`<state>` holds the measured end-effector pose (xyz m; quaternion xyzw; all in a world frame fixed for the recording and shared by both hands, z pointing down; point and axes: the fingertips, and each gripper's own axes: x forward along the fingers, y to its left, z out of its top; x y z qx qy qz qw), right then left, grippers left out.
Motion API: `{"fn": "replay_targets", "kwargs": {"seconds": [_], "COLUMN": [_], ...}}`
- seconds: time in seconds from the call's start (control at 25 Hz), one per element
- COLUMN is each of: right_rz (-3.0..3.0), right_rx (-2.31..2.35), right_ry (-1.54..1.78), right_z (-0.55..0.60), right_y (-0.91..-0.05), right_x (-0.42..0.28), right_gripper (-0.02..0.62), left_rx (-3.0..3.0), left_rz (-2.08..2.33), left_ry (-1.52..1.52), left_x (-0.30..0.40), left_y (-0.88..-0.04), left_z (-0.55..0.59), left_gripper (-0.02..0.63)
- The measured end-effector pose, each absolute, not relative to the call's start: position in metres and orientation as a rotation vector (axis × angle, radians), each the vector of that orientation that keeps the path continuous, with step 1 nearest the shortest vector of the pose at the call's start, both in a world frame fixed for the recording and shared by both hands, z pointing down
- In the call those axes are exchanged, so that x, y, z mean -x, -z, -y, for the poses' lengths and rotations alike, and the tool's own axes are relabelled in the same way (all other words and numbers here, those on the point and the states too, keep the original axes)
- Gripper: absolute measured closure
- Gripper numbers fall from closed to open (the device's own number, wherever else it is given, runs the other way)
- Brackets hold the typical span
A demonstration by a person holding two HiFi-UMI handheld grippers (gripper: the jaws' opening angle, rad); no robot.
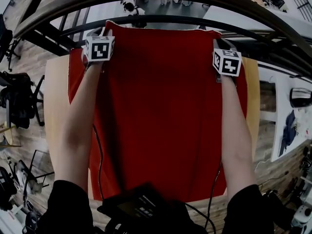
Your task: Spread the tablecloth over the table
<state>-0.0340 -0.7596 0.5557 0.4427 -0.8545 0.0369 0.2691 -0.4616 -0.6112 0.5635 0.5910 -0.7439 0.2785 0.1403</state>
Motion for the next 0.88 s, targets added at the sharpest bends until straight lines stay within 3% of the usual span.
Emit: {"fn": "replay_targets", "kwargs": {"seconds": [0.04,0.12,0.24,0.32,0.4,0.44,0.48,0.72,0.88], "right_rz": [2.311,2.34,2.415,2.46,2.46,2.449,2.44,2.41,2.413], "right_rx": [-1.156,-1.119,-1.132,-1.143,-1.149,-1.151,-1.151,-1.285,-1.247], "right_ry": [-0.114,-0.121,-0.114,-0.149,-0.172,-0.183,-0.203,-0.333,-0.335], "right_z": [0.757,0.747,0.721,0.69,0.651,0.63,0.606,0.467,0.395], "right_y": [-0.56,-0.562,-0.544,-0.538,-0.544,-0.549,-0.554,-0.55,-0.551], "right_x": [0.037,0.042,0.04,0.036,0.024,0.014,0.002,-0.09,-0.11], "right_gripper": [0.492,0.367,0.342,0.342,0.345,0.423,0.586,0.588,0.588], "left_rx": [-1.707,-1.742,-1.848,-1.91,-1.943,-1.954,-1.964,-2.0,-2.021], "left_rz": [2.158,2.187,2.181,2.151,2.106,2.07,2.023,1.816,1.69], "left_ry": [-0.785,-0.737,-0.678,-0.646,-0.614,-0.589,-0.561,-0.46,-0.463], "left_x": [0.463,0.459,0.435,0.41,0.382,0.365,0.346,0.21,0.134], "left_y": [-0.562,-0.547,-0.52,-0.511,-0.511,-0.512,-0.514,-0.529,-0.548], "left_z": [0.611,0.607,0.588,0.56,0.526,0.508,0.49,0.384,0.326], "left_gripper": [0.362,0.246,0.226,0.363,0.419,0.51,0.598,0.598,0.6]}}
